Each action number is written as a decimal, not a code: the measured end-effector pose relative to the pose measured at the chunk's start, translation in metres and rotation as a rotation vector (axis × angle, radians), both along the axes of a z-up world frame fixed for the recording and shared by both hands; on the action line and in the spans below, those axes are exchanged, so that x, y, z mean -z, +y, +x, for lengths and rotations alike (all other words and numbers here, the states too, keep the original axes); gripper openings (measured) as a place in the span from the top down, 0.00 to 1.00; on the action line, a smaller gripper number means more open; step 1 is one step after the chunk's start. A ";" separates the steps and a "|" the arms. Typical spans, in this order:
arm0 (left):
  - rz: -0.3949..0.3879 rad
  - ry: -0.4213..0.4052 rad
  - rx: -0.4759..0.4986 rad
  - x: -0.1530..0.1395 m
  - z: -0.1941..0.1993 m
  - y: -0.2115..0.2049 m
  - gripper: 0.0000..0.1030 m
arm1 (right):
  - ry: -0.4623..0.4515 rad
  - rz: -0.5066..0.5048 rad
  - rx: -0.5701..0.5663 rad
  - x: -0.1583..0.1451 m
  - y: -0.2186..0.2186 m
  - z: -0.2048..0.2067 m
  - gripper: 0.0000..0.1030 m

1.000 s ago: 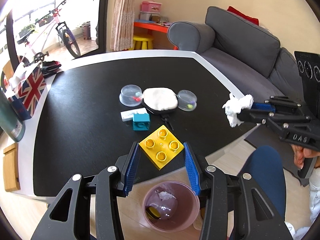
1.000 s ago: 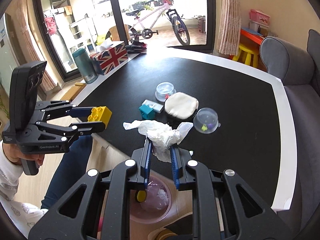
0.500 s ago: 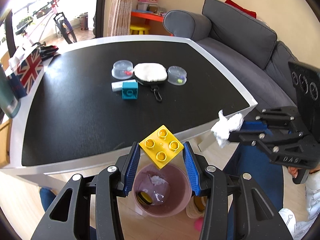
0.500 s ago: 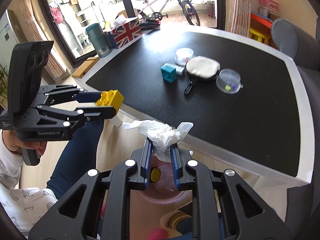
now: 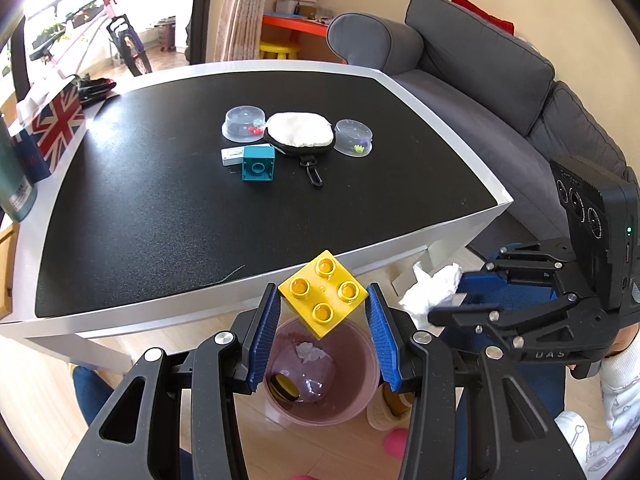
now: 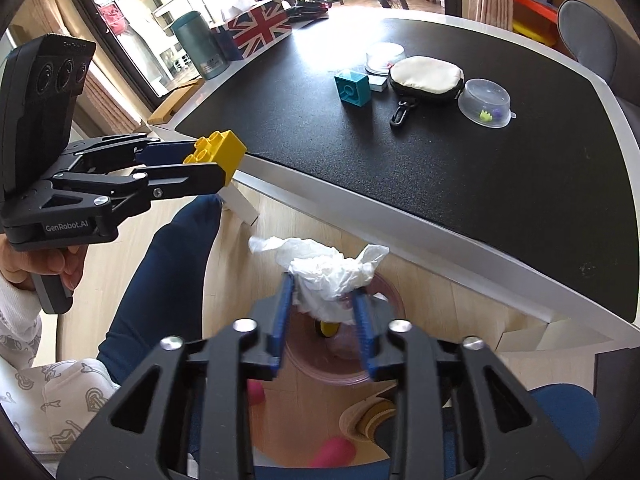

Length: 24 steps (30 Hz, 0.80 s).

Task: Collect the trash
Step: 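Carry the tissue and yellow block over the pink bin with both grippers, then open both grippers to drop the tissue and yellow block into the bin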

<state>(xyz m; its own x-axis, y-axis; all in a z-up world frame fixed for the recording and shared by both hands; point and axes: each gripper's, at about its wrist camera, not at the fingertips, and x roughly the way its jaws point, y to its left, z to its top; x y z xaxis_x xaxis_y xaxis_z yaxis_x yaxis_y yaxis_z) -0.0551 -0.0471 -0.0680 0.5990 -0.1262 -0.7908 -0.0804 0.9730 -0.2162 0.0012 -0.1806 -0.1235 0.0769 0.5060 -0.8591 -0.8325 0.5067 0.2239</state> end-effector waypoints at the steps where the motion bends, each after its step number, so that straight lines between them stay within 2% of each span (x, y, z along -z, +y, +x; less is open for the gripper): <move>1: 0.000 0.001 0.002 0.000 0.001 0.000 0.58 | 0.003 0.003 0.002 0.000 -0.001 0.000 0.54; 4: 0.000 0.004 0.004 0.001 0.003 0.000 0.58 | 0.002 0.006 0.012 -0.001 -0.002 0.003 0.36; 6: -0.001 0.009 0.008 0.002 0.003 -0.001 0.58 | 0.007 0.014 0.022 -0.002 -0.003 0.006 0.19; 8: -0.003 0.017 0.014 0.004 0.004 -0.002 0.58 | 0.006 0.029 0.045 -0.005 -0.006 0.009 0.11; 24: -0.011 0.060 0.057 0.017 0.004 -0.017 0.58 | -0.051 0.062 0.132 -0.028 -0.018 0.025 0.08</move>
